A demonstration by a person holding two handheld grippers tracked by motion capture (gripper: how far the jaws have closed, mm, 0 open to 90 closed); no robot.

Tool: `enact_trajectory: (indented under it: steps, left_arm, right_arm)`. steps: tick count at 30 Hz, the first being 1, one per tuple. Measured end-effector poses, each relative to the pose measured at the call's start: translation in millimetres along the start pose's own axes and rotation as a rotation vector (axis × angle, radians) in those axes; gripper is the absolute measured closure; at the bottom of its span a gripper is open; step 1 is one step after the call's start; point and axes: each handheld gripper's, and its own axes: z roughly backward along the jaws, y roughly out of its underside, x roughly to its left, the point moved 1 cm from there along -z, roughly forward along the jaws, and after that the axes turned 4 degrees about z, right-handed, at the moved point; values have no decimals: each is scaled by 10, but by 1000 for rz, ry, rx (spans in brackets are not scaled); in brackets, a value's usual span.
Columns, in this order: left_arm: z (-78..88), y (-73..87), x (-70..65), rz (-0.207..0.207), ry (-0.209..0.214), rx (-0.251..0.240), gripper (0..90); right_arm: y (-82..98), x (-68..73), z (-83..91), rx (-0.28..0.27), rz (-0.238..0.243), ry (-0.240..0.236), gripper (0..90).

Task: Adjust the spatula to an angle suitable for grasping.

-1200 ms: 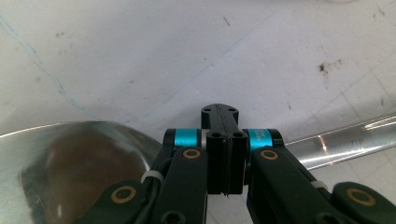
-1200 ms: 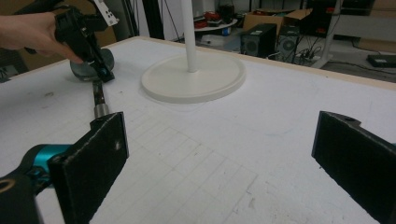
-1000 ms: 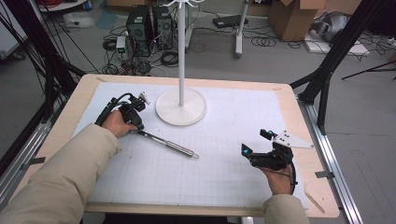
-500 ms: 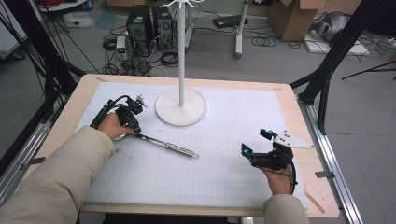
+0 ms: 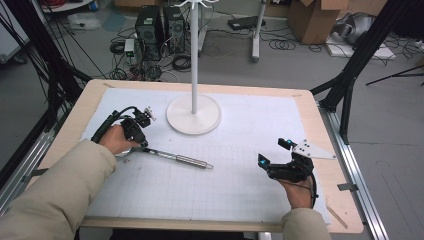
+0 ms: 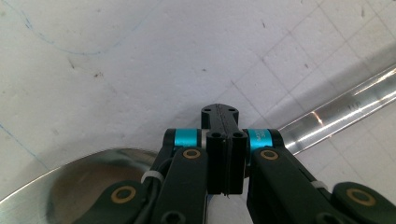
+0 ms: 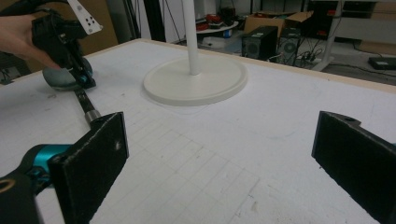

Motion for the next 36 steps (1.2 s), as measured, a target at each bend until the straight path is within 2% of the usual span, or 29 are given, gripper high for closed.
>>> enact_trajectory:
  steps: [5, 8, 12, 16, 26, 28, 36]
  left_arm:
    - [17, 50, -22, -26, -4, 8, 895]
    - [21, 89, -49, -27, 0, 7, 895]
    - [33, 134, -75, -59, 10, 13, 895]
    - [43, 178, -105, -74, 13, 12, 895]
    - [63, 256, -175, -162, 15, 20, 895]
    - [65, 271, -186, -166, 24, 19, 895]
    - [79, 331, -255, -229, 42, 48, 895]
  right_arm:
    - [-1, 6, -4, 3, 0, -1, 28]
    - [-2, 7, -5, 4, 0, -1, 28]
    - [-2, 12, -5, 4, 2, -1, 28]
    - [-4, 16, -5, 1, 4, -1, 28]
    - [-10, 24, -15, 3, 5, -2, 28]
    - [-12, 25, -17, 3, 3, -2, 28]
    - [-16, 38, -25, 6, 10, -1, 28]
